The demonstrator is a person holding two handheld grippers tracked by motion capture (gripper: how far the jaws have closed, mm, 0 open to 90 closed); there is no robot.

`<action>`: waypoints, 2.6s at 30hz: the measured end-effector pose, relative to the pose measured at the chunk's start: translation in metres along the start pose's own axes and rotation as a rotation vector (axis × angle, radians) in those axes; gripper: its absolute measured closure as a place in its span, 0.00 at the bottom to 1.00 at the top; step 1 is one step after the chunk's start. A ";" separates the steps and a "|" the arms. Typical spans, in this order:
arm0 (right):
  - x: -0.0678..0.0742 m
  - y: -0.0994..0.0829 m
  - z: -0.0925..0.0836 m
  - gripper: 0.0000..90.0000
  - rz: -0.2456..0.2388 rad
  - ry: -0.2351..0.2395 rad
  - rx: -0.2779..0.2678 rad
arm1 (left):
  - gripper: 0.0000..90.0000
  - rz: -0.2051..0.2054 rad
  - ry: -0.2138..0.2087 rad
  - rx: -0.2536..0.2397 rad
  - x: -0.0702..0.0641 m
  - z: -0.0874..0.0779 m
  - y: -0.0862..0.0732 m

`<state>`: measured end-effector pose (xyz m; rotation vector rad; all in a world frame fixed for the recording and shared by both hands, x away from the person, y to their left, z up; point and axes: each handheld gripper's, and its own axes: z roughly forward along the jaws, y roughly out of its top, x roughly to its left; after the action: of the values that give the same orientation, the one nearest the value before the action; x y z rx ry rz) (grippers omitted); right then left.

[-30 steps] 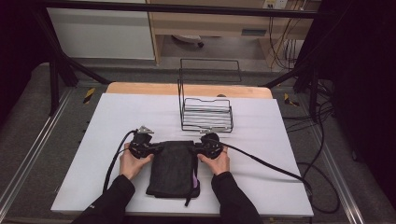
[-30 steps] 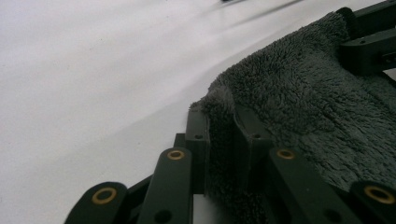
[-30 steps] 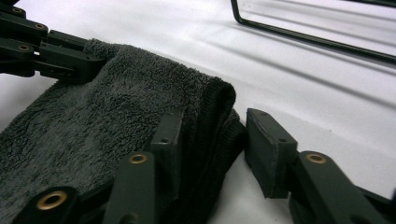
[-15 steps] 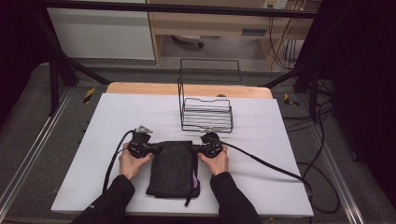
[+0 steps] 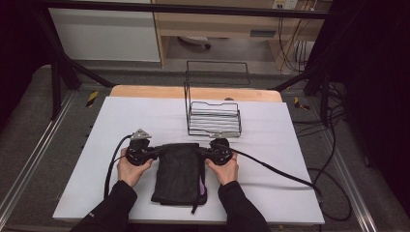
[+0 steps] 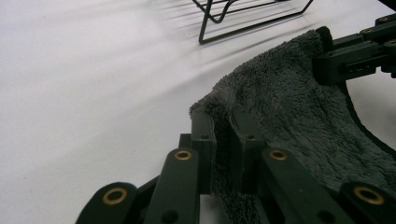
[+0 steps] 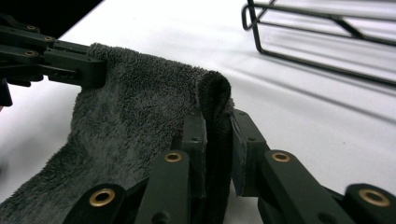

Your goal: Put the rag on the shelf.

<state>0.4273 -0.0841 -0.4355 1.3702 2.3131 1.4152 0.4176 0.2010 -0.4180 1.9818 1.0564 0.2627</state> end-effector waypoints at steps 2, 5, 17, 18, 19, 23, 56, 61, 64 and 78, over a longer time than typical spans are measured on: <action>0.002 0.000 -0.002 0.87 -0.012 0.000 -0.016 | 0.91 0.001 -0.002 -0.009 -0.001 -0.002 0.000; 0.005 -0.001 -0.006 0.87 -0.024 -0.002 -0.036 | 0.91 0.010 -0.002 -0.021 -0.004 -0.006 0.000; 0.017 0.002 -0.025 0.88 -0.070 0.011 -0.118 | 0.91 0.051 0.016 -0.092 -0.017 -0.027 0.004; 0.019 0.002 -0.026 0.87 -0.070 0.014 -0.126 | 0.91 0.055 0.017 -0.098 -0.018 -0.029 0.005; 0.020 0.003 -0.028 0.88 -0.071 0.018 -0.135 | 0.91 0.054 0.010 -0.105 -0.019 -0.031 0.005; 0.023 0.003 -0.036 0.88 -0.086 0.020 -0.168 | 0.91 0.065 0.007 -0.134 -0.025 -0.039 0.007; 0.049 0.031 -0.096 0.89 -0.203 0.007 -0.378 | 0.91 0.139 -0.008 -0.371 -0.060 -0.081 0.038; 0.052 0.038 -0.108 0.89 -0.225 -0.014 -0.407 | 0.91 0.156 -0.011 -0.404 -0.066 -0.083 0.047; 0.053 0.043 -0.114 0.89 -0.238 -0.024 -0.430 | 0.91 0.164 -0.010 -0.428 -0.069 -0.084 0.053; 0.054 0.062 -0.146 0.89 -0.260 -0.089 -0.553 | 0.91 0.182 -0.023 -0.528 -0.086 -0.083 0.090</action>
<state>0.3621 -0.1311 -0.2886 0.9140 1.7649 1.6854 0.3726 0.1588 -0.2814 1.5926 0.6992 0.5549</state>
